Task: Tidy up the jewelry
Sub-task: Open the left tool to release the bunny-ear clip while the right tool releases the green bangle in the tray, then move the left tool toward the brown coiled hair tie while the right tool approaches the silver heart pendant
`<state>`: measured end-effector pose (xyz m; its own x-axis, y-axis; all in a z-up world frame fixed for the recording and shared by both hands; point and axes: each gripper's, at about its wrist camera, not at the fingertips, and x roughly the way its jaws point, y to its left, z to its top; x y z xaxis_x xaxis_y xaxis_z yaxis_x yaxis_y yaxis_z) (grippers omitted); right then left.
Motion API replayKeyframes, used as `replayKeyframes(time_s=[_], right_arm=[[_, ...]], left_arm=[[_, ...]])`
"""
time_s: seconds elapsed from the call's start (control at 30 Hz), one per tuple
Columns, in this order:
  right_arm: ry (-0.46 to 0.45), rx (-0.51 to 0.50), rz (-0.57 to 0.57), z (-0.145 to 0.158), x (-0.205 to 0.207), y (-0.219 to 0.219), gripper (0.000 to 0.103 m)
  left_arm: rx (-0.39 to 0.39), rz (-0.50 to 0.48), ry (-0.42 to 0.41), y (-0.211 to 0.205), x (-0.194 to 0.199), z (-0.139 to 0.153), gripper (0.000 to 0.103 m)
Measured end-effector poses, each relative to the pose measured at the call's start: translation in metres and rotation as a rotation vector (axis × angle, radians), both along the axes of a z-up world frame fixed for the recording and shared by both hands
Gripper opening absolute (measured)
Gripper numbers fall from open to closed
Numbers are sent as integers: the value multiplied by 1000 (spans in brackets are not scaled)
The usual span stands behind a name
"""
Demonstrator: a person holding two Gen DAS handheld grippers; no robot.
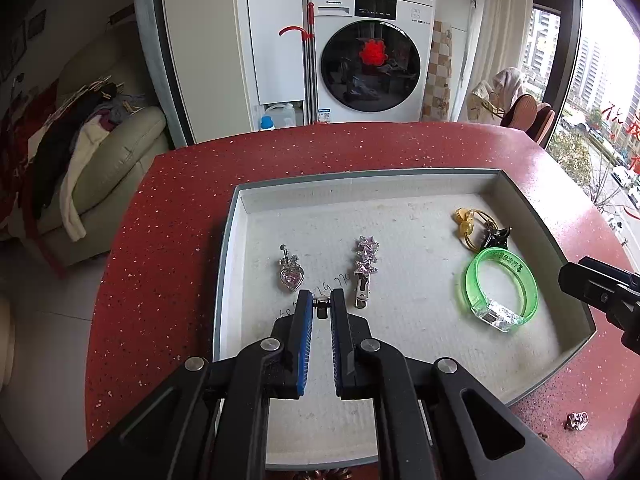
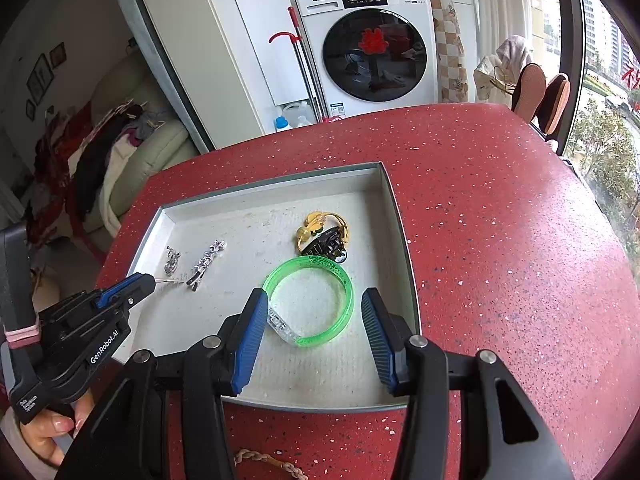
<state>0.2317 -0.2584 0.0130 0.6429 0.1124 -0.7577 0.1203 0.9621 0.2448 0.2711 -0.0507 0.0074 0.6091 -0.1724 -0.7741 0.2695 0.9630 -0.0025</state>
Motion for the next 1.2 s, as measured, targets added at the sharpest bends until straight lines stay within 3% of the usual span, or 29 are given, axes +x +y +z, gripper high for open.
replayKeyframes(time_s=[0.4,0.43,0.47,0.5,0.6,0.73,0.93,1.2], right_arm=[[-3,7,0,3,-6,3,53],[-4,7,1,3,-7,3,54],[-5,7,2,3,-7,3,54],[-6,7,1,3,-7,3,56],[-15,3,0,4,-10,4,62],[-70,-5,0,11,-16,6,87],[-146,6,-24,19,-28,4,88],[-130,19,-23,21,-38,3,88]], left_arm=[[-28,24,-12,13,-6,5,27],[-29,26,-16,14,-7,5,34],[-29,27,-14,15,-7,6,93],[-22,34,0,15,-7,5,103],[-25,44,-38,17,-5,2,103],[-12,51,-40,16,3,-7,103],[-19,54,-28,15,12,-14,103],[-37,34,-19,25,-2,-12,103]])
